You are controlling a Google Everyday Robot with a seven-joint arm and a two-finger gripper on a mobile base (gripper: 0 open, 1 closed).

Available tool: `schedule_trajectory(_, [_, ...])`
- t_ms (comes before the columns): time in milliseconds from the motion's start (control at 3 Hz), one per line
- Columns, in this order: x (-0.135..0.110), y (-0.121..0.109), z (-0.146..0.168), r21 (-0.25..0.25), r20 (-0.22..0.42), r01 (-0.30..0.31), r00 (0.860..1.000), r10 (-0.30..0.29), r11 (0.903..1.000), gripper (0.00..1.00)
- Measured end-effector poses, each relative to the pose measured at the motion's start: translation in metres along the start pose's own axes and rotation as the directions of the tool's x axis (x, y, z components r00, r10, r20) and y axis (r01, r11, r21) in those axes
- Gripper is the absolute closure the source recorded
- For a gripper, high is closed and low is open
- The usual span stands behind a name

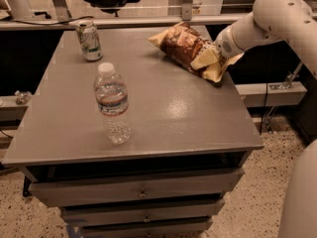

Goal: Move brown chip bag near water bottle

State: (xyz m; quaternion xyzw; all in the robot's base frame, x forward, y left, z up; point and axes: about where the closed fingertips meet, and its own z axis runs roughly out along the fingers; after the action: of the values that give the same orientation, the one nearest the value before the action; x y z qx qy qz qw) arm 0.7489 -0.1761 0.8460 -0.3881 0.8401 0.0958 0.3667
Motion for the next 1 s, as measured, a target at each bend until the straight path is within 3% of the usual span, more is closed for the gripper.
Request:
schedule_trajectory(667, [-0.0079,0.0145,-0.0034,-0.054,0.018,-0.011,1.0,0.012,0.9985,0.87])
schedule_trajectory(1000, [-0.0096,0.0143,-0.0051,-0.054,0.018,-0.011,1.0,0.012,0.9985,1.0])
